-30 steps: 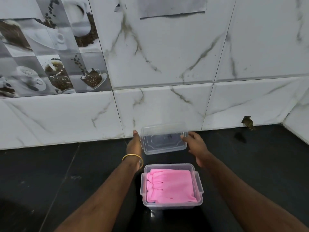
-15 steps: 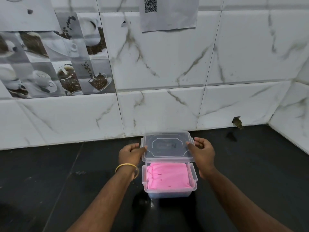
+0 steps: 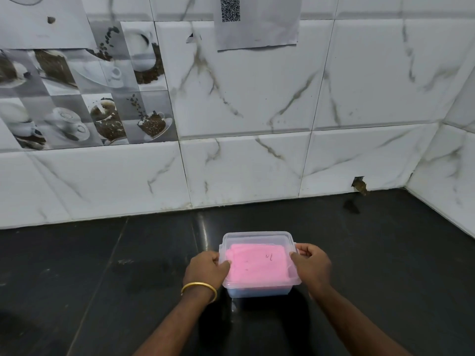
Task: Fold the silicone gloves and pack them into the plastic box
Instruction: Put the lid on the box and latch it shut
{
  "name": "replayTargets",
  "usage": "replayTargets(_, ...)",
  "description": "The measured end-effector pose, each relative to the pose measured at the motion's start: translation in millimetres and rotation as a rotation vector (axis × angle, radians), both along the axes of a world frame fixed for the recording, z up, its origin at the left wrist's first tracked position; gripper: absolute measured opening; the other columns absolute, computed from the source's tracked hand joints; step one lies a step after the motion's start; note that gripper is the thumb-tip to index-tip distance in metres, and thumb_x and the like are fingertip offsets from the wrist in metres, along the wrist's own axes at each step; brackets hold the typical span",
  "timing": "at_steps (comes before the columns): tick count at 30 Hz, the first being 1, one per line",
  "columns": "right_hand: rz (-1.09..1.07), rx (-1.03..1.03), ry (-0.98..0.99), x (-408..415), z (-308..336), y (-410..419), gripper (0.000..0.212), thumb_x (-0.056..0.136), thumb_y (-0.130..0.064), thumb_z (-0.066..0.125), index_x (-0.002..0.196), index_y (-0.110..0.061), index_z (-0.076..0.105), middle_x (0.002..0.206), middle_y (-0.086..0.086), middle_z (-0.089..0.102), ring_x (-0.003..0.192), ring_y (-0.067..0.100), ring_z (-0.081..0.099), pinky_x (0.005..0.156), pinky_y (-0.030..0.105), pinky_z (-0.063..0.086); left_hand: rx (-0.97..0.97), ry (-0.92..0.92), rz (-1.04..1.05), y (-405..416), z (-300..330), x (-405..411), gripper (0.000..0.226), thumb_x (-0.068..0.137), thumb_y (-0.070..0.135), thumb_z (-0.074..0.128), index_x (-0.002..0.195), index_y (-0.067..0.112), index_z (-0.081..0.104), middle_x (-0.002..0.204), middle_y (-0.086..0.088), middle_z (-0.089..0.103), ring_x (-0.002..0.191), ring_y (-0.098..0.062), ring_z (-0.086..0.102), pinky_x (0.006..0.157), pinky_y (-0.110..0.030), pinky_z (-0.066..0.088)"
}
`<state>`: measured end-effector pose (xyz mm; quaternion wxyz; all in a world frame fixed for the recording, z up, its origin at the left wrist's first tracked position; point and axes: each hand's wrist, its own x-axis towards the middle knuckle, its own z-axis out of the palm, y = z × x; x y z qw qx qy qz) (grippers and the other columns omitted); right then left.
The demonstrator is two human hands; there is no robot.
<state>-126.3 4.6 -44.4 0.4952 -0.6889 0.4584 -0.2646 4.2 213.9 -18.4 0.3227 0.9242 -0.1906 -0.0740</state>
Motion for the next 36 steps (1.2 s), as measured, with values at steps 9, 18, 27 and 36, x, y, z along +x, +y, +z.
replayTargets(9, 0.057, -0.046, 0.047, 0.5, -10.3, -5.1, 0.016, 0.084, -0.016, 0.072, 0.095, -0.027, 0.067, 0.097, -0.005, 0.07, 0.082, 0.007, 0.063, 0.075, 0.036, 0.061, 0.067, -0.001, -0.001, 1.7, -10.0, 4.3, 0.028, 0.08, 0.04, 0.064, 0.079, 0.012, 0.071, 0.081, -0.002, 0.072, 0.075, -0.021, 0.066, 0.068, -0.028, 0.05)
replayTargets(18, 0.516, -0.837, 0.508, 19.3, -0.7, 5.2, 0.068, 0.095, -0.059, 0.038, 0.156, -0.034, 0.019, 0.166, 0.0, 0.012, 0.153, 0.026, 0.006, 0.121, 0.043, 0.017, 0.397, -0.361, -0.405, -31.7, -17.3, 4.4, 0.089, 0.088, 0.071, 0.015, 0.154, 0.017, -0.009, 0.162, -0.003, -0.017, 0.15, -0.028, -0.013, 0.12, -0.047, 0.012)
replayTargets(27, 0.681, -0.859, 0.65, 38.7, -15.6, 6.5, 0.066, 0.098, -0.062, 0.02, 0.157, -0.035, 0.005, 0.167, 0.0, 0.001, 0.153, 0.026, -0.006, 0.122, 0.046, 0.002, 0.518, -0.332, -0.475, -46.5, -38.2, 16.7, 0.089, 0.088, 0.072, 0.009, 0.154, 0.015, -0.007, 0.163, -0.005, -0.012, 0.149, -0.028, -0.015, 0.121, -0.046, 0.003)
replayTargets(36, 0.659, -0.897, 0.668, 41.7, -26.7, 3.7, 0.068, 0.095, -0.066, 0.011, 0.156, -0.037, 0.002, 0.167, -0.001, -0.002, 0.153, 0.026, -0.006, 0.119, 0.046, -0.003, 0.506, -0.333, -0.468, -47.1, -40.9, 18.6, 0.088, 0.087, 0.073, 0.009, 0.154, 0.018, -0.009, 0.163, -0.002, -0.013, 0.15, -0.027, -0.014, 0.122, -0.049, 0.007)
